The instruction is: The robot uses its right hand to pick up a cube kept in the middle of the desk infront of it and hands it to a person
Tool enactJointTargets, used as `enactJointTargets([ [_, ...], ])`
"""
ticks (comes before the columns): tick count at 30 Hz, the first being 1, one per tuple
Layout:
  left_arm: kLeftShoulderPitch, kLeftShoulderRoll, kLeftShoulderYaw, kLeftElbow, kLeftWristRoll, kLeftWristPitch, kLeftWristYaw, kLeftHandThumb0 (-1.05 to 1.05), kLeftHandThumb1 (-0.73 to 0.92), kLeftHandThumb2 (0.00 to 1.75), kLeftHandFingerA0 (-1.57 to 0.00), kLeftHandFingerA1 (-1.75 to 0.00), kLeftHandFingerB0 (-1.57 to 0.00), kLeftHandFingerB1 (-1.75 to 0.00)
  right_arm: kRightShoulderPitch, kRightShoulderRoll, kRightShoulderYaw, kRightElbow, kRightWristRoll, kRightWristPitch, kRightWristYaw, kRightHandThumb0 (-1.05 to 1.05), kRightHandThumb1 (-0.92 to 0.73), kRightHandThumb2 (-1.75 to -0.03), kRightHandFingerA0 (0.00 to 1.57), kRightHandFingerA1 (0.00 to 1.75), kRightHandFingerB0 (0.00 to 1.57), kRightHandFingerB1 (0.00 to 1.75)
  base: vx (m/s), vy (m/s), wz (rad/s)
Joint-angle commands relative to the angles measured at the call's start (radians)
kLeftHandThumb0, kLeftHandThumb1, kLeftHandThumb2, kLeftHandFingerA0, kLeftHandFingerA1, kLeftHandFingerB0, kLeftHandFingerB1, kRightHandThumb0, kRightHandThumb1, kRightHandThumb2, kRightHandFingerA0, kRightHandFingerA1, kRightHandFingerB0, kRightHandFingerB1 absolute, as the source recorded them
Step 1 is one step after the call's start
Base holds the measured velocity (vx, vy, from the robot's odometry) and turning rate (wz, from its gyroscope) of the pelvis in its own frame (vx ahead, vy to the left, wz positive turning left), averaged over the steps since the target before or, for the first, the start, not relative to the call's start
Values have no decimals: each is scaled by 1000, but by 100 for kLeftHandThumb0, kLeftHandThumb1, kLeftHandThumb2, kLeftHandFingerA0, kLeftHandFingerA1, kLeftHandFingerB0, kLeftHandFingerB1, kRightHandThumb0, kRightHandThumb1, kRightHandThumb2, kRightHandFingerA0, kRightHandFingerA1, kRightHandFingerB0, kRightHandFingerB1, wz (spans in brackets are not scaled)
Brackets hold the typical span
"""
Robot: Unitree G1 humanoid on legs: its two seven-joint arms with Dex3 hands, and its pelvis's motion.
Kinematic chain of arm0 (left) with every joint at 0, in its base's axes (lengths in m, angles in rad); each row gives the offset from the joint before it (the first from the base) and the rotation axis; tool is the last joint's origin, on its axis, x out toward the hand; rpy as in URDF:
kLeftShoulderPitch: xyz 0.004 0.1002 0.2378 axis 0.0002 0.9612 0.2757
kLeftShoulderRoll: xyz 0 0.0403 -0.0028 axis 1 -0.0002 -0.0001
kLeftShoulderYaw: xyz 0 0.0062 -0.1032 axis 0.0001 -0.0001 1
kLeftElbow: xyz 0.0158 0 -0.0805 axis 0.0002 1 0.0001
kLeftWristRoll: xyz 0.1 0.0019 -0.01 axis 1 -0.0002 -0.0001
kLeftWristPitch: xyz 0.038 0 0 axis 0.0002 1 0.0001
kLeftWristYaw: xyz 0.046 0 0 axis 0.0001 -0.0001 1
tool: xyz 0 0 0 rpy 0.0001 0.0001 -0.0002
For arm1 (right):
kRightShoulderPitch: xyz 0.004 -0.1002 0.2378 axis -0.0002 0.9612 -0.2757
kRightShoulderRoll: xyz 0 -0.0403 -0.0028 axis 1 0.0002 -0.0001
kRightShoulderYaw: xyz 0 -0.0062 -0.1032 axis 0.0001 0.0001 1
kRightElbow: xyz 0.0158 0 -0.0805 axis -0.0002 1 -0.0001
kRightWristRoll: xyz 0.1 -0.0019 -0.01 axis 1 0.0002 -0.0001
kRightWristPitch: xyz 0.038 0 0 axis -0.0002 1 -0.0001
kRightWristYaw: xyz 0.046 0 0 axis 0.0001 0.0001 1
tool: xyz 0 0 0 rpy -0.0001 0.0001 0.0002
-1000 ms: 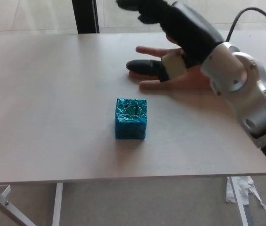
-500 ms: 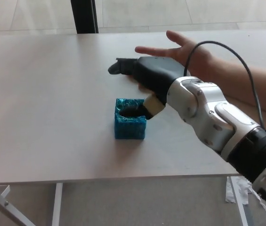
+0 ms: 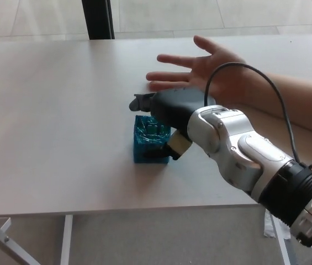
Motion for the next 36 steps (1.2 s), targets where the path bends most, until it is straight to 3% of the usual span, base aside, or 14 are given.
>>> enactJointTargets([
  [1, 16, 11, -7, -11, -13, -28, -14, -65, 62, 59, -50, -58, -52, -41, -38, -13, 54, -37, -101, 121, 179, -97, -63, -60, 22, 63, 12, 34, 0, 0, 0],
  [2, 20, 11, -10, -13, -10, -29, -12, -65, 62, 59, -53, -58, -52, -41, -34, -8, 62, -45, -109, 137, 189, -92, -48, -92, 20, 62, 8, 40, 0, 0, 0],
  [5, 13, 10, -16, -7, -6, -16, 0, -64, 61, 59, -54, -59, -54, -42, -17, -1, 79, -63, -149, 167, 155, -86, -45, -88, 33, 68, 11, 43, 0, 0, 0],
  [6, 13, 11, -19, -3, -4, -19, -3, -66, 60, 59, -55, -59, -56, -42, 0, -4, 88, -75, -181, 165, 103, -84, -55, -58, 52, 90, 19, 37, 0, 0, 0],
  [7, 15, 13, -30, -3, 5, -20, 1, -67, 61, 59, -55, -58, -56, -41, 14, -5, 103, -82, -219, 171, 53, -76, -41, -82, 77, 110, 16, 46, 0, 0, 0],
  [8, 16, 12, -31, -3, 3, -21, 2, -67, 61, 59, -55, -58, -56, -41, 18, -7, 104, -87, -222, 174, 55, -76, -41, -82, 77, 110, 16, 46, 0, 0, 0],
  [9, 13, 11, -26, 1, -5, -14, -2, -65, 61, 59, -53, -55, -55, -40, 37, -8, 112, -80, -251, 176, -6, -56, -50, -56, 82, 121, 26, 37, 0, 0, 0],
  [12, 27, 11, -35, -7, 0, -32, -10, -66, 63, 59, -53, -59, -55, -42, 103, 9, 90, -16, -284, 149, -267, -32, -56, -61, 87, 162, 46, 41, 0, 0, 0],
  [18, 25, 10, -40, -2, 2, -26, -4, -65, 65, 60, -54, -56, -50, -40, 150, 4, 87, 50, -321, 43, -622, -46, -63, -59, 93, 175, 86, 59, 0, 0, 0],
  [21, 24, 9, -42, -1, 4, -24, -2, -66, 66, 60, -53, -57, -50, -40, 158, 7, 92, 92, -327, 0, -743, -45, -65, -59, 89, 175, 89, 65, 0, 0, 0],
  [33, 37, 12, -47, -4, 7, -40, -6, -69, 69, 60, -55, -58, -51, -39, 157, -7, 8, 51, -264, -81, -797, -38, -55, -56, 92, 175, 93, 87, 0, 0, 0],
  [34, 35, 12, -44, -2, 5, -34, -3, -67, 53, 93, -50, -65, -44, -54, 146, -20, -13, 33, -253, -90, -786, -40, -53, -58, 89, 175, 94, 82, 0, 0, 0],
  [35, 35, 13, -44, -1, 4, -33, -3, -67, 53, 93, -50, -65, -44, -54, 144, -19, -15, 34, -252, -92, -788, -40, -53, -58, 89, 175, 94, 82, 0, 0, 0],
  [36, 36, 13, -44, 1, 5, -38, -1, -67, 69, 61, -58, -60, -51, -40, 137, -26, -38, 29, -231, -121, -790, -39, -54, -59, 89, 173, 94, 72, 0, 0, 0],
])
